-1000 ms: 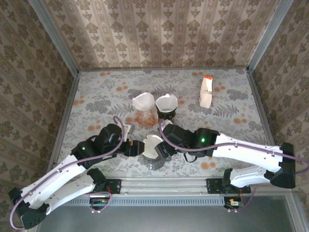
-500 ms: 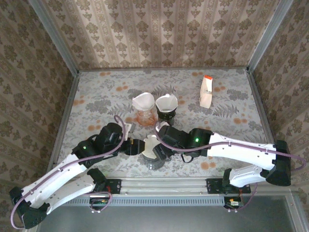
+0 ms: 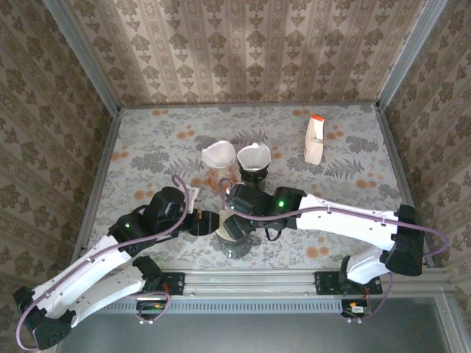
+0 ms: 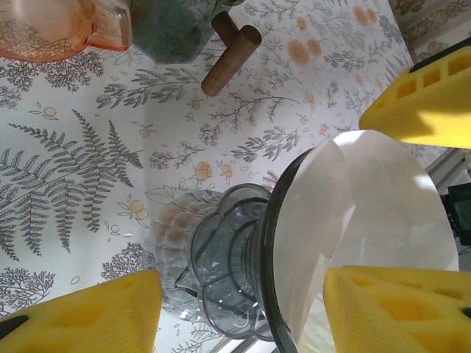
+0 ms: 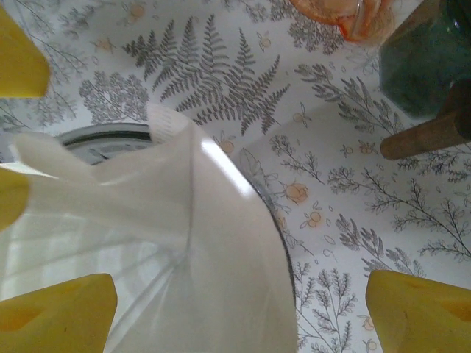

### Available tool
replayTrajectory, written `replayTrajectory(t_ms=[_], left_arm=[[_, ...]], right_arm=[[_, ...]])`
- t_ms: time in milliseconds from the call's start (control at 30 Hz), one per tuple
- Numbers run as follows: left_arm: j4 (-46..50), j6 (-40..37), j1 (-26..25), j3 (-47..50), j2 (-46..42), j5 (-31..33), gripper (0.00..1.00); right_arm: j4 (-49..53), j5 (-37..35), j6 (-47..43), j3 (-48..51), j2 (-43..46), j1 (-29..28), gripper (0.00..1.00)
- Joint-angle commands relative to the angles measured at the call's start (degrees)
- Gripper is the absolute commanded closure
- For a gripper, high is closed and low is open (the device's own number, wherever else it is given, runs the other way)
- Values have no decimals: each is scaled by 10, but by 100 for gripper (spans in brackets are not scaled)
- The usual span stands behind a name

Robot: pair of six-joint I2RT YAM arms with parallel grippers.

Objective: Place the coffee filter in the dripper

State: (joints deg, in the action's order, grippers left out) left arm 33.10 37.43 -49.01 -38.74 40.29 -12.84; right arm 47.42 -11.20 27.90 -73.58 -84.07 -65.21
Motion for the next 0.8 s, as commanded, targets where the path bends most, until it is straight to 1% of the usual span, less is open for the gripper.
replayTrajectory(t_ms=[0,467,767], left_arm=[[-11,1,5,11,-8,-8,39],[-14,0,6,17,-9,-11,39],[-20,1,7,22,-7,-13,39]], right_arm=[[34,14,-10,-21,-11,8,11],[43,20,-17,-26,-46,32,12],[40,25,-20,-27,-71,37,13]])
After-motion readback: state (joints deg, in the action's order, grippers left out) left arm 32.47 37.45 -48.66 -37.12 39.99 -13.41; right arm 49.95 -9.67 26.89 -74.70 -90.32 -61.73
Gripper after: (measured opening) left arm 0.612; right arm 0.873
